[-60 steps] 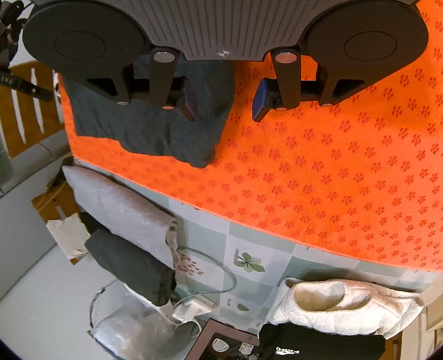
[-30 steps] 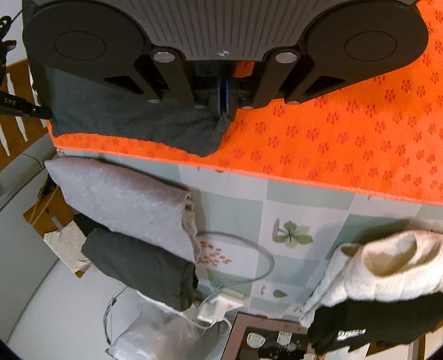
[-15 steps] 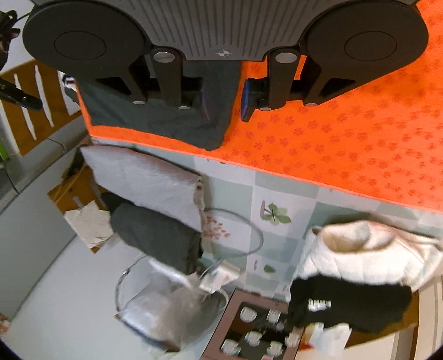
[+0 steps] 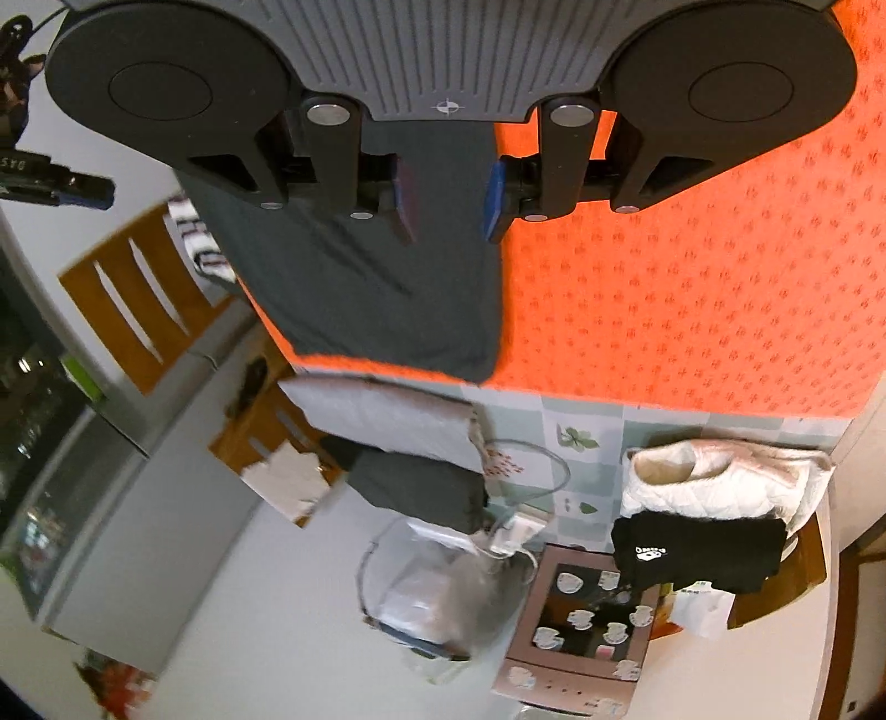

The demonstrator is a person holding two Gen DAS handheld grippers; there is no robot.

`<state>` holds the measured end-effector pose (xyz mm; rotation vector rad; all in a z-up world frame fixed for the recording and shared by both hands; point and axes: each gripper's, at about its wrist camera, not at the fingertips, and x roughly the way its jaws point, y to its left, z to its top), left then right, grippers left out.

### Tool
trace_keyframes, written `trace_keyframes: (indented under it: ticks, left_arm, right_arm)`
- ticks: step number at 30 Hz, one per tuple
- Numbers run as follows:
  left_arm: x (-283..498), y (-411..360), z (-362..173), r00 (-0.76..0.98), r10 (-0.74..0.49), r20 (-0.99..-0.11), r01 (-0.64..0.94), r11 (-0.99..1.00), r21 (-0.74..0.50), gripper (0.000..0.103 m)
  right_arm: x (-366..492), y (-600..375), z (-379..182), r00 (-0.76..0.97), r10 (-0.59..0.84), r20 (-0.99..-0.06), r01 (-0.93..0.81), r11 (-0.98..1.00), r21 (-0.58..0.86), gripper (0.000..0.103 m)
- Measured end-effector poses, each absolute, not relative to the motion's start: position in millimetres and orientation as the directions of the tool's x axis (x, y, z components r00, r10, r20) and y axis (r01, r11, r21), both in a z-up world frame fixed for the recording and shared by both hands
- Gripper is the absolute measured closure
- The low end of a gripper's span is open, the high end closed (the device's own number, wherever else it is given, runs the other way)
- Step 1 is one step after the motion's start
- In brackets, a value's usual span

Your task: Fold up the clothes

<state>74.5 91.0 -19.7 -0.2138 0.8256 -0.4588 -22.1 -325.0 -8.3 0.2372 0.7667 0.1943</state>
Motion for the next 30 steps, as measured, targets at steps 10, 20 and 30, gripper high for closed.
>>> trace_keyframes:
  ticks: [10, 20, 30]
  left_arm:
    - [-28, 114, -35, 0.576, -0.498, -0.648, 0.392, 0.864, -0.315, 0.07]
    - [-107, 139, -63, 0.57, -0.493, -0.657, 0.414, 0.863, -0.289, 0.063]
    - [-152, 134, -97, 0.523, -0.497, -0.692, 0.413, 0.858, -0.304, 0.061]
  right_arm:
    - [-157, -247, -50, 0.667, 0.297, -0.683, -0.075, 0.939, 0.335, 0.062]
    - [-179, -180, -117, 0.589, 0.311, -0.746, -0.114, 0.946, 0.304, 0.062]
    - [-170, -182, -105, 0.542, 0.366, -0.756, -0.158, 0.929, 0.336, 0.099]
